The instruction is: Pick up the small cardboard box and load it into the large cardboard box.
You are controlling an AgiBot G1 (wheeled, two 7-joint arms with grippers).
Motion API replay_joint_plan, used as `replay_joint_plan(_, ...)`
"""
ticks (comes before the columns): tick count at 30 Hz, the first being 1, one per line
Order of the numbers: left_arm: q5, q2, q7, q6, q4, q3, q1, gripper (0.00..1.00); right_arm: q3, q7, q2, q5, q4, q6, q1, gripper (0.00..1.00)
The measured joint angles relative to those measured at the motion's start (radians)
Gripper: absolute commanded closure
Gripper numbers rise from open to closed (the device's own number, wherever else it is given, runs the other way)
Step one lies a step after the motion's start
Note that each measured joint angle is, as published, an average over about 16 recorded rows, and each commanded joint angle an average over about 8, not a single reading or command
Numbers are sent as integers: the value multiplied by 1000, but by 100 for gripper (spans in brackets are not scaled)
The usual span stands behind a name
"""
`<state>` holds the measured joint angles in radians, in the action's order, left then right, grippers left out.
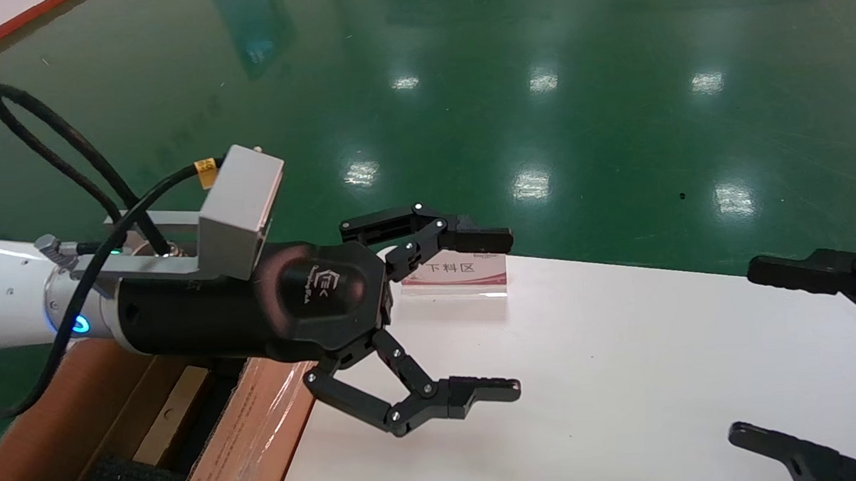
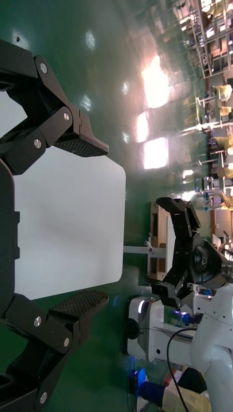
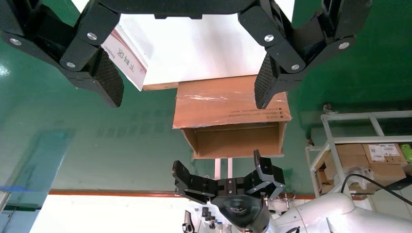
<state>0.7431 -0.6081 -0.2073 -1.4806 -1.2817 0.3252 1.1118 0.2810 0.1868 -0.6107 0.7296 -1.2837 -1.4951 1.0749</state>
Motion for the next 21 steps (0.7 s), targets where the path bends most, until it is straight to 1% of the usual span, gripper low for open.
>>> replay_joint_plan(21,-6,-1,9,-7,-1,-21,-17,0,0,0,0,0,1,-1,0,0)
